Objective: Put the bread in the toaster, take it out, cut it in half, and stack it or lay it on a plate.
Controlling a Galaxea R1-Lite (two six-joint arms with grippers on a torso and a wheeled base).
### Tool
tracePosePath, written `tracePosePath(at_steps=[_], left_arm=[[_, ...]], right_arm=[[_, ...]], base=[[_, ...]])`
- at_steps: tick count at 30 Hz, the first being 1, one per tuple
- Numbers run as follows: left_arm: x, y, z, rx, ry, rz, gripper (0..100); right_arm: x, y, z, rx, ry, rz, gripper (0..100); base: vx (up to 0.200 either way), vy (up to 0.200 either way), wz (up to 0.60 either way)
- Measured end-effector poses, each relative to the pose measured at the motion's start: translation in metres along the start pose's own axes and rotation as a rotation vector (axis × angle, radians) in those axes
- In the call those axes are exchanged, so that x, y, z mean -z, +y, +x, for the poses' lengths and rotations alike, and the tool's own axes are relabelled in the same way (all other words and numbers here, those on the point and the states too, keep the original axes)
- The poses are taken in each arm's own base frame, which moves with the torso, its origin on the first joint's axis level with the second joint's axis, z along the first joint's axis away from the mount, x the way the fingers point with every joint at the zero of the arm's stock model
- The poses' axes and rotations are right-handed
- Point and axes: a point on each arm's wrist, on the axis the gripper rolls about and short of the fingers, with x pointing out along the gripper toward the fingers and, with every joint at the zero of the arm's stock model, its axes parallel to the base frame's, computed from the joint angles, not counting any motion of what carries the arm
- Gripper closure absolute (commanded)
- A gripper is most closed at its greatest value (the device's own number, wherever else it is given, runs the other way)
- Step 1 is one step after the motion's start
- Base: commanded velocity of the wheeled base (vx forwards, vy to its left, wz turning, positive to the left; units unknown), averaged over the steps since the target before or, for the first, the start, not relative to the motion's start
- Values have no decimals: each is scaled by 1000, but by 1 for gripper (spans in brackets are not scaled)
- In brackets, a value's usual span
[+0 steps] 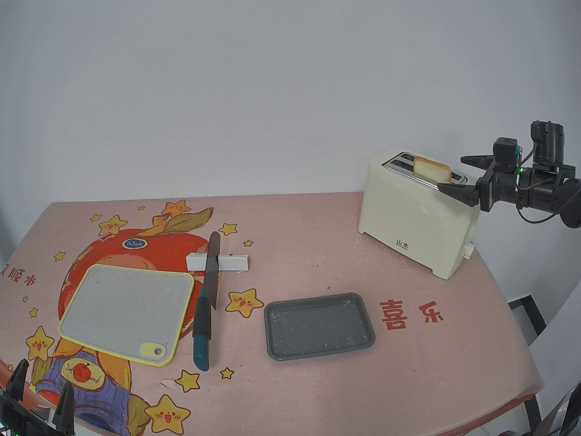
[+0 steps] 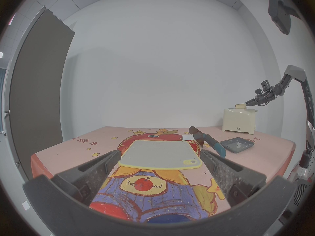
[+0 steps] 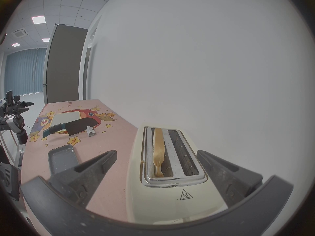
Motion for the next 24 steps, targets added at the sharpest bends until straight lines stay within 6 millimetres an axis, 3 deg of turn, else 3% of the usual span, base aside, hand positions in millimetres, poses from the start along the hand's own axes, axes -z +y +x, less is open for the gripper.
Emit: tracePosePath(at_steps=[7,12,18,24], left_arm=[[0,0,0,1,0,0,0],[0,0,0,1,0,0,0],[0,0,0,0,0,0,0],[0,0,0,1,0,0,0]], right_arm=[[4,2,-3,-1,8,17,0],[4,8,-16,6,9,31,0],[-4,26,-51,25,-22,93,0],[10,55,-100,56,-20,204,0]], base=[[0,0,0],[0,0,0],[0,0,0],[0,0,0]])
